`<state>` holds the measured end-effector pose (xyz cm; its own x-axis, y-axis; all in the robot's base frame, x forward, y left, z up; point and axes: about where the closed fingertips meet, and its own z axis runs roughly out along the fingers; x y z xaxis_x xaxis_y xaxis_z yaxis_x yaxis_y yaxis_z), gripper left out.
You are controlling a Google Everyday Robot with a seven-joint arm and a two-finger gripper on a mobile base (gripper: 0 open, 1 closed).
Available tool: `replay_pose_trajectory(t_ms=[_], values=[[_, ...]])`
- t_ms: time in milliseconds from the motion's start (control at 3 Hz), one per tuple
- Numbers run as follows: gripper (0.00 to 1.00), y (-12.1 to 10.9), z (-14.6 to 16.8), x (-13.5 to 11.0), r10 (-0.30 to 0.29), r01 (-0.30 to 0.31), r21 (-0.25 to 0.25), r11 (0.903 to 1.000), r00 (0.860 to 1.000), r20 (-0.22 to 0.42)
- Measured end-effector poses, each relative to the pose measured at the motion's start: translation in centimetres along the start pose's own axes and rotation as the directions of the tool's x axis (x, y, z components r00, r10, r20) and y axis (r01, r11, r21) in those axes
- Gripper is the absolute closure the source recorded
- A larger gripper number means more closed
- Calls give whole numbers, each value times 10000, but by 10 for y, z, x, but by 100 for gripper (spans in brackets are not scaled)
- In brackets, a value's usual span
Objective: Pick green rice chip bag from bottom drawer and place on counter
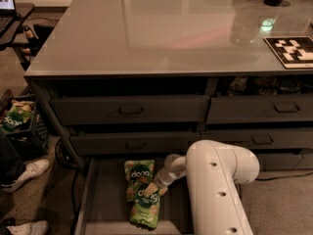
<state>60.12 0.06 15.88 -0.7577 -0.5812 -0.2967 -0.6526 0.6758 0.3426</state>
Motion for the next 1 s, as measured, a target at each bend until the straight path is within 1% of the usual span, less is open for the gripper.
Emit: replay_pose_trajectory(t_ms=[667,1000], values=[[88,0,0,0,0,0,-1,10000,10000,0],[100,7,-7,1,24,-21,-189,9998,9998,188]])
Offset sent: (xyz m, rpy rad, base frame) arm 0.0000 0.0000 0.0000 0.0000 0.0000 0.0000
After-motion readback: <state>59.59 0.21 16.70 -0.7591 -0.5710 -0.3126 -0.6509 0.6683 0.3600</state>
